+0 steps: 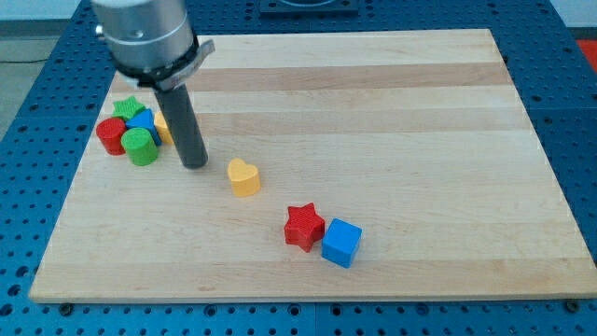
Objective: Put the yellow heart at the top center of the board
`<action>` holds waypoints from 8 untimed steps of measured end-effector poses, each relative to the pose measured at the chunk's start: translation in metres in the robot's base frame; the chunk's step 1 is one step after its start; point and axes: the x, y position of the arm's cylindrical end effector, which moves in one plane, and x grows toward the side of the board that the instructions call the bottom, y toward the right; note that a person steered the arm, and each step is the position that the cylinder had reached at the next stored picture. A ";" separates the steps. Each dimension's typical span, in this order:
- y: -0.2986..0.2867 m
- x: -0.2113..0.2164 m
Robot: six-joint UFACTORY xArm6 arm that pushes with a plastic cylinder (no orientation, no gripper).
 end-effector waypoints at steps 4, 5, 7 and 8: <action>0.081 0.017; 0.117 0.002; 0.120 -0.051; 0.120 -0.085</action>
